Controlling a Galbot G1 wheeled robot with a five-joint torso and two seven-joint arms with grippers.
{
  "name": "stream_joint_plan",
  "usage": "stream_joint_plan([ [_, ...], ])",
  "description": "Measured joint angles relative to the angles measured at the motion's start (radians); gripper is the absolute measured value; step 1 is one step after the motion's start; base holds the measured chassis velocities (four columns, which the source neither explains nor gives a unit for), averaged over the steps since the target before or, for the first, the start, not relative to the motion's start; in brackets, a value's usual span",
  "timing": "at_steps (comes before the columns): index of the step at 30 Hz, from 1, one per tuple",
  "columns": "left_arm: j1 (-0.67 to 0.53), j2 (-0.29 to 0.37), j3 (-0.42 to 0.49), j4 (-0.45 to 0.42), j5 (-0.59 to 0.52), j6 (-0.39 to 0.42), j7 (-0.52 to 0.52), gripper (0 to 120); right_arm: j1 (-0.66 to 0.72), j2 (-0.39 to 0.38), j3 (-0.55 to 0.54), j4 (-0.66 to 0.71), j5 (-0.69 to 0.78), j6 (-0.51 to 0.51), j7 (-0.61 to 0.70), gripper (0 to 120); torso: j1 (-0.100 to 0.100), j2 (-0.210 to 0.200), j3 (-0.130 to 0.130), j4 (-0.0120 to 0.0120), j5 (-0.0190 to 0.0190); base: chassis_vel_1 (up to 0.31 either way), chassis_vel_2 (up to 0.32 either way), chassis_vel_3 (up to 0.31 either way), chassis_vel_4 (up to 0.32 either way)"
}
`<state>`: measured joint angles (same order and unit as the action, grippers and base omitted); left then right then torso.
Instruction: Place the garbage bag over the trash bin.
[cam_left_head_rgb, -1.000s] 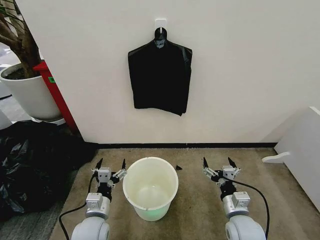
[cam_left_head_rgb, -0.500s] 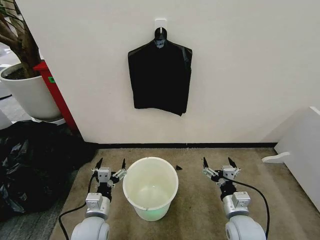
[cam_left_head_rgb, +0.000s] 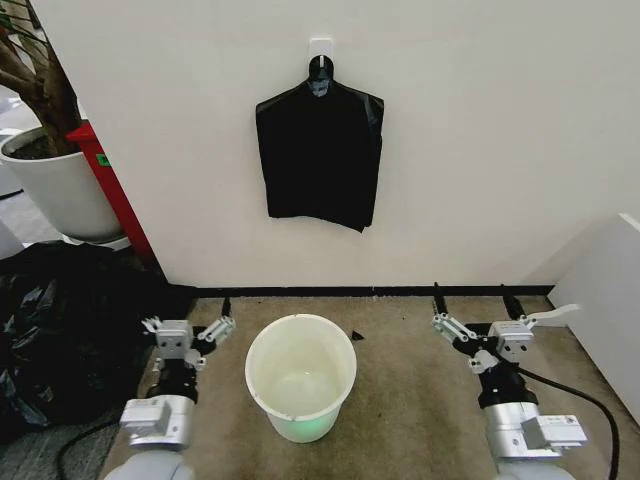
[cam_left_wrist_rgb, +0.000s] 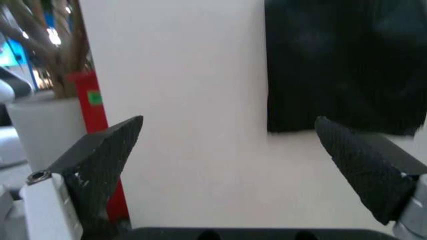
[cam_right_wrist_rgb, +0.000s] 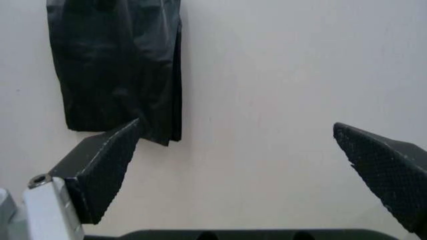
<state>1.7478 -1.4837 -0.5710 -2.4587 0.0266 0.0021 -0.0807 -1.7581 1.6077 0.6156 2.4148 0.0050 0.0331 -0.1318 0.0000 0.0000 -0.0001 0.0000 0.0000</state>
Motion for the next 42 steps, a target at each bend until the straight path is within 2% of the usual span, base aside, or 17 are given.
stream_joint_plan([
  [1,0.017,0.003,-0.004,-0.035,-0.005,0.002,-0.007,100,0.000,0.000,0.003,0.003,0.023,-0.022,-0.004,100,0.000,0.000,0.000,0.0001,0.0003,0.000,0.000,0.000,0.000],
  [4,0.032,0.021,-0.017,-0.050,-0.050,0.019,-0.009,100,0.005,-0.006,0.003,0.010,0.073,-0.068,-0.012,100,0.000,0.000,0.000,0.0000,-0.0001,0.000,0.000,0.000,0.000],
  [6,0.035,0.037,-0.026,-0.053,-0.095,0.023,-0.020,100,0.036,-0.050,-0.021,0.016,0.198,-0.160,0.027,100,0.000,0.000,0.000,-0.0002,0.0000,0.000,0.000,0.000,0.000],
  [8,0.035,0.039,-0.028,-0.053,-0.107,0.022,-0.027,100,0.048,-0.066,-0.034,0.016,0.234,-0.170,0.054,100,0.000,0.000,0.000,-0.0001,-0.0002,0.000,0.000,0.000,0.000],
  [12,0.029,0.054,-0.036,-0.051,-0.164,0.016,-0.061,100,0.167,-0.179,-0.138,0.020,0.505,-0.210,0.218,100,0.000,0.000,0.000,0.0002,0.0000,0.000,0.000,0.000,0.000],
  [13,0.028,0.056,-0.037,-0.051,-0.167,0.016,-0.062,100,0.175,-0.186,-0.146,0.021,0.526,-0.210,0.227,100,0.000,0.000,0.000,0.0002,0.0000,0.000,0.000,0.000,0.000],
  [14,0.020,0.068,-0.040,-0.049,-0.180,0.016,-0.064,100,0.222,-0.219,-0.190,0.032,0.633,-0.209,0.280,100,0.000,0.000,0.000,0.0000,0.0000,0.000,0.000,0.000,0.000],
  [19,0.017,0.082,-0.061,-0.047,-0.198,0.016,-0.064,100,0.301,-0.267,-0.243,0.051,0.834,-0.231,0.330,100,0.000,0.000,0.000,-0.0001,0.0000,0.000,0.000,0.000,0.000],
  [20,0.020,0.092,-0.079,-0.047,-0.215,0.011,-0.064,100,0.356,-0.295,-0.269,0.052,0.954,-0.243,0.358,100,0.000,0.000,0.000,-0.0001,0.0000,0.000,0.000,0.000,0.000],
  [23,0.027,0.114,-0.125,-0.045,-0.284,-0.019,-0.045,100,0.472,-0.320,-0.307,0.030,1.154,-0.258,0.415,100,0.000,0.000,0.000,-0.0002,-0.0002,0.000,0.000,0.000,0.000],
  [25,0.028,0.119,-0.136,-0.045,-0.301,-0.024,-0.039,100,0.508,-0.319,-0.318,0.018,1.195,-0.259,0.429,100,0.000,0.000,0.000,0.0000,0.0001,0.000,0.000,0.000,0.000],
  [27,0.035,0.129,-0.168,-0.044,-0.343,-0.041,-0.018,100,0.621,-0.306,-0.351,-0.026,1.282,-0.260,0.452,100,0.000,0.000,0.000,0.0001,-0.0001,0.000,0.000,0.000,0.000],
  [33,0.051,0.138,-0.193,-0.044,-0.361,-0.052,0.017,100,0.771,-0.267,-0.415,-0.148,1.314,-0.259,0.445,100,0.000,0.000,0.000,0.0001,-0.0001,0.000,0.000,0.000,0.000],
  [37,0.065,0.129,-0.192,-0.043,-0.360,-0.065,0.044,100,0.977,-0.172,-0.493,-0.299,1.342,-0.243,0.463,100,0.000,0.000,0.000,-0.0001,-0.0002,0.000,0.000,0.000,0.000],
  [39,0.065,0.128,-0.192,-0.043,-0.359,-0.066,0.044,100,0.987,-0.166,-0.496,-0.304,1.343,-0.241,0.465,100,0.000,0.000,0.000,0.0000,-0.0003,0.000,0.000,0.000,0.000],
  [40,0.074,0.119,-0.190,-0.042,-0.342,-0.077,0.048,100,1.072,-0.119,-0.519,-0.355,1.351,-0.230,0.484,100,0.000,0.000,0.000,0.0002,-0.0004,0.000,0.000,0.000,0.000],
  [42,0.086,0.105,-0.187,-0.042,-0.317,-0.096,0.049,100,1.154,-0.070,-0.533,-0.407,1.375,-0.208,0.522,100,0.000,0.000,0.000,0.0003,-0.0005,0.000,0.000,0.000,0.000],
])
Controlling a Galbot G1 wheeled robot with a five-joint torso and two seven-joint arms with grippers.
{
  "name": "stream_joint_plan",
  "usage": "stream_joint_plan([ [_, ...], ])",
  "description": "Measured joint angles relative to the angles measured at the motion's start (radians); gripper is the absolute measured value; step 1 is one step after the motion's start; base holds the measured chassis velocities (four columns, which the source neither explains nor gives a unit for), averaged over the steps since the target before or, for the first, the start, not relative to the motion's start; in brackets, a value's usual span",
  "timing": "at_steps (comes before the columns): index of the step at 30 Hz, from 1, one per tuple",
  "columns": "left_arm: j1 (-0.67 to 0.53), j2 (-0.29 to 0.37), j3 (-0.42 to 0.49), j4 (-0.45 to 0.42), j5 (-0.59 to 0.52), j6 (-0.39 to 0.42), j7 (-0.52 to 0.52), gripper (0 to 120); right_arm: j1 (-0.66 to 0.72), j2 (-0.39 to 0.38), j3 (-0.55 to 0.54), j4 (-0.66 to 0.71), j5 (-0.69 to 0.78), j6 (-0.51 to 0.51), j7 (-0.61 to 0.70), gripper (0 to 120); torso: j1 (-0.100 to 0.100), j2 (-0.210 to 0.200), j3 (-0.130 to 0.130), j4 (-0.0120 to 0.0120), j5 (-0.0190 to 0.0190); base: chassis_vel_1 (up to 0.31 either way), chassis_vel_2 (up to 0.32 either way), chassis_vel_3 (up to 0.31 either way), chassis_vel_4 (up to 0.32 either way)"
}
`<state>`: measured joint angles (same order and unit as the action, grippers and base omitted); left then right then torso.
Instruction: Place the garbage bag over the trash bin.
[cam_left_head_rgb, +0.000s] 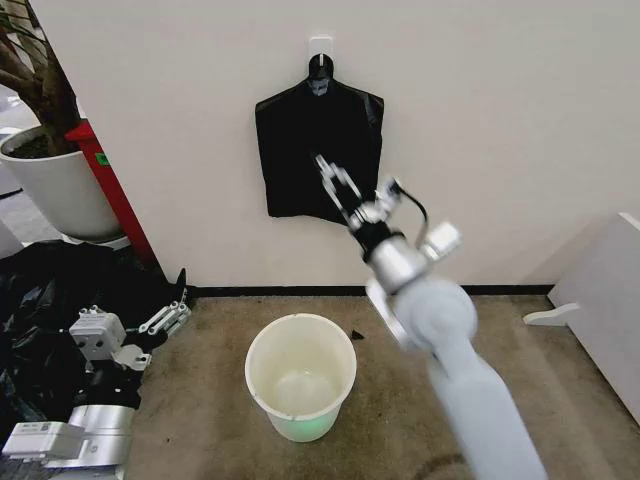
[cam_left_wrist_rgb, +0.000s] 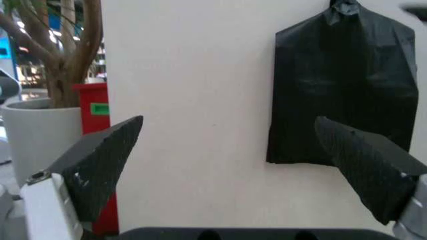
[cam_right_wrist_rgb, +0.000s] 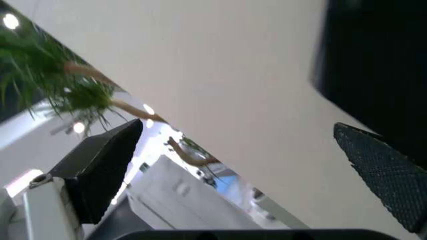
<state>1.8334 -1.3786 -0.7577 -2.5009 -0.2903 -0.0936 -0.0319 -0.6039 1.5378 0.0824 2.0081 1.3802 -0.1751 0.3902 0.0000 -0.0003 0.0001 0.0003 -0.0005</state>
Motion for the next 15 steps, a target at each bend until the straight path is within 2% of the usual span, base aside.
stream_joint_plan([
  [3,0.012,-0.015,0.008,0.000,0.019,-0.014,0.000,100,0.077,0.046,0.002,-0.064,0.042,0.007,0.041,100,0.000,0.000,0.000,0.0000,-0.0001,0.000,0.000,0.000,0.000],
  [7,0.015,-0.024,0.014,0.000,0.025,-0.017,0.001,100,0.149,0.069,0.017,-0.156,0.034,-0.004,0.047,100,0.000,0.000,0.000,-0.0002,0.0000,0.000,0.000,0.000,0.000],
  [10,0.012,-0.039,0.023,0.001,0.030,-0.021,0.008,100,0.251,0.070,0.035,-0.273,0.021,-0.004,0.067,100,0.000,0.000,0.000,-0.0004,0.0003,0.000,0.000,0.000,0.000],
  [15,0.016,-0.055,0.032,0.001,0.040,-0.030,0.010,100,0.323,0.070,0.047,-0.370,-0.009,-0.008,0.108,100,0.000,0.000,0.000,-0.0004,0.0004,0.000,0.000,0.000,0.000],
])
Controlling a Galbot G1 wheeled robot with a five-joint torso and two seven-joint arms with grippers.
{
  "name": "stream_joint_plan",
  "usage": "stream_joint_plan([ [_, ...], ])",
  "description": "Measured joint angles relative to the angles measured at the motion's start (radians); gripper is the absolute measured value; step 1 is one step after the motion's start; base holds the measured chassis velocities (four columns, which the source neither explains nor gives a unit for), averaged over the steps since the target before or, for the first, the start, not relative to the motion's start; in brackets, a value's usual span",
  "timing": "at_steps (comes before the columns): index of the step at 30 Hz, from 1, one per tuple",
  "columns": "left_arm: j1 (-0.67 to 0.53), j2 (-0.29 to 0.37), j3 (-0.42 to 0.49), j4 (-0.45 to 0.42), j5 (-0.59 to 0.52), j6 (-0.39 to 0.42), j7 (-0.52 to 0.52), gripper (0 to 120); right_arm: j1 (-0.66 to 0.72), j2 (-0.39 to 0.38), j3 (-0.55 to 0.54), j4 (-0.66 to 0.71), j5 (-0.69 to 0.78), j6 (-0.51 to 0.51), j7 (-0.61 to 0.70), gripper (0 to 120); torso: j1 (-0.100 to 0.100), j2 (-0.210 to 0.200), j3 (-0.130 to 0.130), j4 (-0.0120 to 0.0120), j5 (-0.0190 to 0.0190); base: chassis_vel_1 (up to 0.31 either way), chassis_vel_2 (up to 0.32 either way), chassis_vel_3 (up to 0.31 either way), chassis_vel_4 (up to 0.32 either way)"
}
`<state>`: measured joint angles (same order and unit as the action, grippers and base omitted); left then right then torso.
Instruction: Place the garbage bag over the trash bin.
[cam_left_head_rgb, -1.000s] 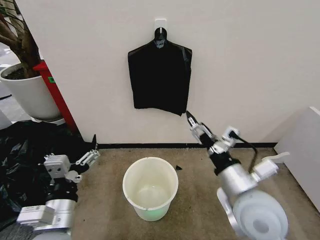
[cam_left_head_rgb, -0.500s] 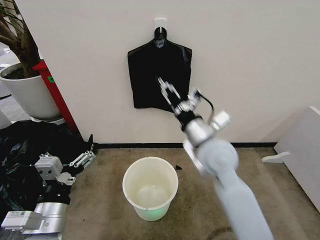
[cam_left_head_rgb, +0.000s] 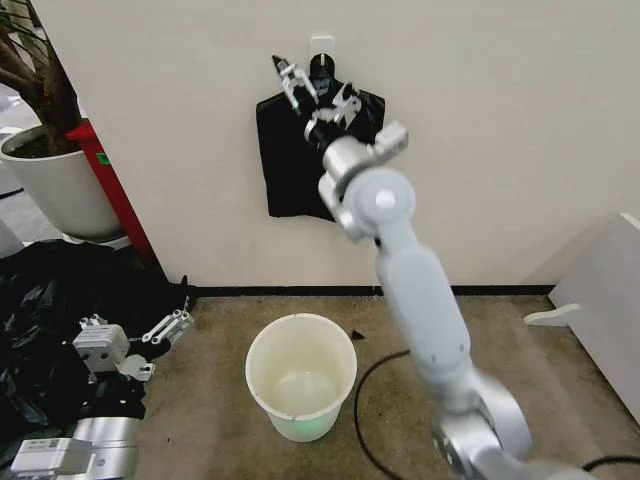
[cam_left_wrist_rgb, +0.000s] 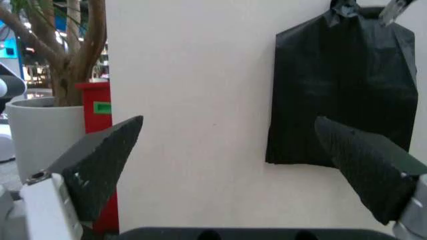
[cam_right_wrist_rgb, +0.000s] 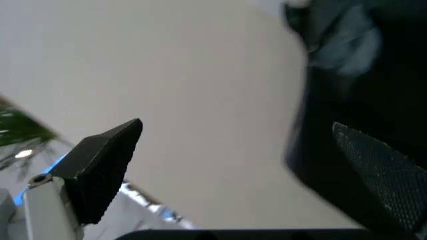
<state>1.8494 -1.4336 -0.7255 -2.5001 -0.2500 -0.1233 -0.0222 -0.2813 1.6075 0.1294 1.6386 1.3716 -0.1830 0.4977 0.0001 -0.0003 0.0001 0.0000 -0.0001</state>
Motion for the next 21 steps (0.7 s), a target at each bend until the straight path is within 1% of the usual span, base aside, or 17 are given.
stream_joint_plan([
  [5,-0.003,-0.007,-0.002,0.000,0.003,-0.004,0.000,100,0.021,0.000,0.001,-0.039,-0.024,-0.010,0.036,100,0.000,0.000,0.000,0.0000,0.0002,0.000,0.000,0.000,0.000],
  [9,-0.001,-0.020,0.014,0.000,0.014,-0.014,0.001,100,0.046,0.000,0.010,-0.071,-0.033,-0.014,0.060,100,0.000,0.000,0.000,0.0000,0.0001,0.000,0.000,0.000,0.000],
  [21,0.002,-0.016,0.024,0.000,0.016,-0.021,0.008,100,0.090,-0.006,0.016,-0.109,-0.041,-0.030,0.107,99,0.000,0.000,0.000,0.0000,0.0001,0.000,0.000,0.000,0.000],
])
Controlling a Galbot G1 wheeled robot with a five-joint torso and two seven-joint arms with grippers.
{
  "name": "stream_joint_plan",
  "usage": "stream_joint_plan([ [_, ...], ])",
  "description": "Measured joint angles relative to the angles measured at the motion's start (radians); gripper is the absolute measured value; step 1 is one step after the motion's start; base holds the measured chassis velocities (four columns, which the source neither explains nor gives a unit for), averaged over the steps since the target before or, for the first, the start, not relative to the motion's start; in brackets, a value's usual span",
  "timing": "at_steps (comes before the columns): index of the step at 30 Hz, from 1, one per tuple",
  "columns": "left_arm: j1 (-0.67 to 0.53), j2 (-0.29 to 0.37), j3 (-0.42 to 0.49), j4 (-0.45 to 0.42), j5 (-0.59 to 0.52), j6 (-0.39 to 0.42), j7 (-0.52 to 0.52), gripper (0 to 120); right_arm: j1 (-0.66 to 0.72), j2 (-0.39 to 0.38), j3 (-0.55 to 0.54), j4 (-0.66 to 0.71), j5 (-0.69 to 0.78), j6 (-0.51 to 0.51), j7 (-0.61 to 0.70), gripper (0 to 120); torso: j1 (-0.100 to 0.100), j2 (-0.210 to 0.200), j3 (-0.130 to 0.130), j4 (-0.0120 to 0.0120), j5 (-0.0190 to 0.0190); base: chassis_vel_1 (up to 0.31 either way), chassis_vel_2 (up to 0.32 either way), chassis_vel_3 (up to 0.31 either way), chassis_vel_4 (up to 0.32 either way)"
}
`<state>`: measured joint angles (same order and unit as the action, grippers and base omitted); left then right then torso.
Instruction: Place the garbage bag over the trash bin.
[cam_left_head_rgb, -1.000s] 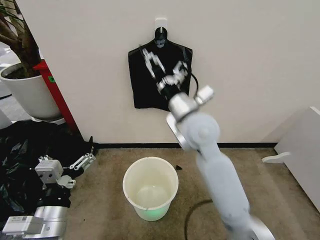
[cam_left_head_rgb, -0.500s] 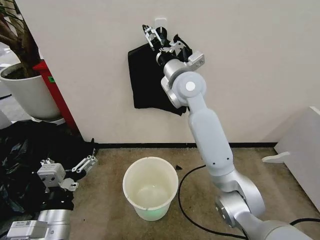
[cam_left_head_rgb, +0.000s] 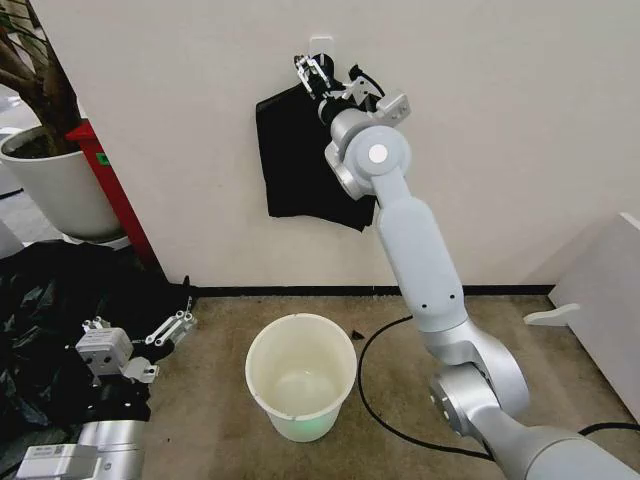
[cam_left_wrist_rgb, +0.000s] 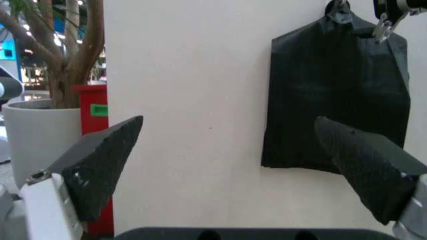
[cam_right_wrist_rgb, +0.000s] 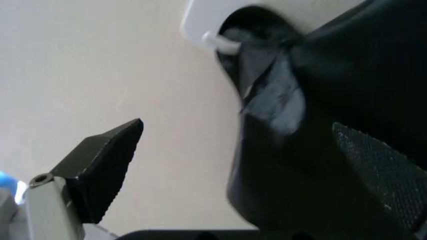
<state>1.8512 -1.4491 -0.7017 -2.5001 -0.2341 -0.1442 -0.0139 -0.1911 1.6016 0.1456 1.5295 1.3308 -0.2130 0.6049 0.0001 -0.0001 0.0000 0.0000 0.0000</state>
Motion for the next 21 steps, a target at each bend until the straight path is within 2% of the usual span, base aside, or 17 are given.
stream_joint_plan([
  [6,0.005,0.010,0.005,0.000,-0.001,0.002,0.001,100,0.010,-0.005,0.004,-0.022,-0.014,0.000,0.004,75,0.000,0.000,0.000,0.0000,0.0000,0.000,0.000,0.000,0.000],
  [8,0.005,0.010,0.006,0.000,-0.001,0.003,0.002,100,0.012,-0.004,0.004,-0.026,-0.015,0.000,0.004,72,0.000,0.000,0.000,0.0000,0.0000,0.000,0.000,0.000,0.000],
  [16,0.005,0.007,0.020,0.000,0.000,0.003,0.003,100,0.014,-0.002,0.008,-0.035,-0.020,0.000,-0.001,39,0.000,0.000,0.000,0.0000,0.0000,0.000,0.000,0.000,0.000],
  [17,0.005,0.007,0.020,0.000,0.000,0.003,0.003,100,0.014,-0.002,0.008,-0.035,-0.020,0.000,-0.001,39,0.000,0.000,0.000,0.0000,0.0000,0.000,0.000,0.000,0.000],
  [21,0.007,0.007,0.023,0.000,0.002,0.003,0.003,100,0.014,-0.007,0.016,-0.035,-0.013,0.000,-0.003,23,0.000,0.000,0.000,0.0000,0.0000,0.000,0.000,0.000,0.000],
])
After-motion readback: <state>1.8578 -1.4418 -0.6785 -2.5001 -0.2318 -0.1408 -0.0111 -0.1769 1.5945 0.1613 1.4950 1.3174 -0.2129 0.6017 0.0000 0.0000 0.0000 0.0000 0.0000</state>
